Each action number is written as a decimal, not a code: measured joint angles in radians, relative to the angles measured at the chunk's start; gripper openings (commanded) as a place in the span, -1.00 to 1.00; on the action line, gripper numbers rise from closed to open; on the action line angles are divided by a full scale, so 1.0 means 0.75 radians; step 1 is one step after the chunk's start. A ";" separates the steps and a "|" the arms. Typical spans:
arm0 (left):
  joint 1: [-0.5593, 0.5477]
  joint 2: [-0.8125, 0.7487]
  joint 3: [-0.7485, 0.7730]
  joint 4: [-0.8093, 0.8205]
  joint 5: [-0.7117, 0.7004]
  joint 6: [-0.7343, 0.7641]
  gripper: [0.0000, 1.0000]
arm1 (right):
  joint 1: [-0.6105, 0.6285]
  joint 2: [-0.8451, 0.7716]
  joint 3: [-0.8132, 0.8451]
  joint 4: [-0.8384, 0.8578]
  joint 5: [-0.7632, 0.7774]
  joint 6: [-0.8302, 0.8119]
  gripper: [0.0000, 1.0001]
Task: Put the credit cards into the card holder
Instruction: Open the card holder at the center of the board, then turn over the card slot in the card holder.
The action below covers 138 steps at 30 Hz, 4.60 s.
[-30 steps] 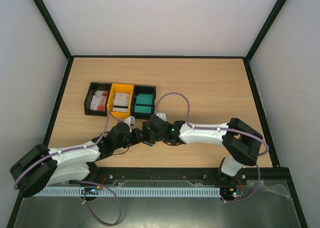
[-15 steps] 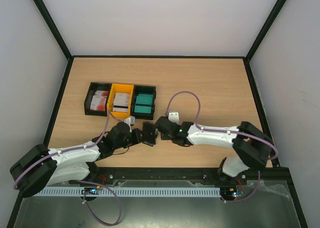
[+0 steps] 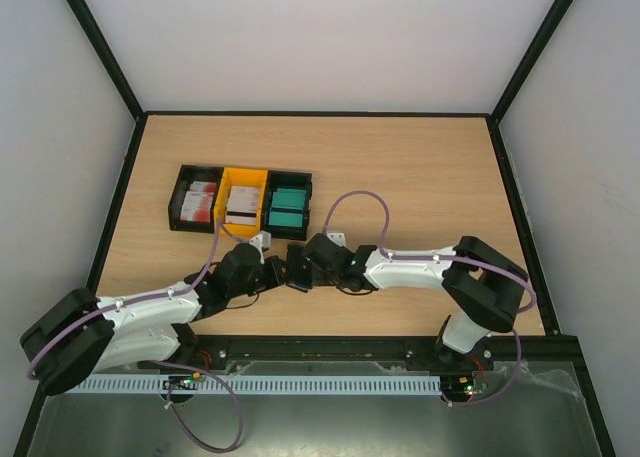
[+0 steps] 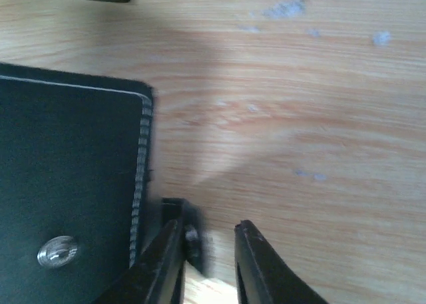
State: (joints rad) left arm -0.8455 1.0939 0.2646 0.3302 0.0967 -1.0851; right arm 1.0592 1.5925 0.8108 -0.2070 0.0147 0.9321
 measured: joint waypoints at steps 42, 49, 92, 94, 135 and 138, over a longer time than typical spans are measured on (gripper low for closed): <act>0.133 -0.024 0.128 -0.166 0.079 0.043 0.93 | -0.001 -0.161 0.240 -0.388 0.034 -0.099 -0.96; 0.149 0.075 0.133 -0.154 0.148 0.068 0.80 | -0.001 -0.160 0.241 -0.397 0.013 -0.107 -0.96; 0.154 -0.019 0.144 -0.426 -0.100 0.150 0.41 | -0.002 -0.231 0.145 -0.207 -0.126 -0.160 -0.96; 0.154 -0.032 0.144 -0.441 -0.117 0.149 0.41 | -0.002 -0.229 0.138 -0.228 -0.066 -0.155 -0.96; 0.110 0.249 0.083 -0.027 0.271 0.041 0.02 | -0.002 -0.122 -0.019 -0.210 -0.027 -0.086 -0.35; 0.092 0.296 0.111 -0.005 0.292 0.048 0.02 | -0.003 -0.118 -0.030 -0.196 -0.024 -0.073 -0.35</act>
State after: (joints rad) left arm -0.7769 1.3155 0.3481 0.3267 0.3157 -1.0489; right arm 1.0573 1.5040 0.7887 -0.3542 -0.0036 0.8772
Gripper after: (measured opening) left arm 0.509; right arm 0.324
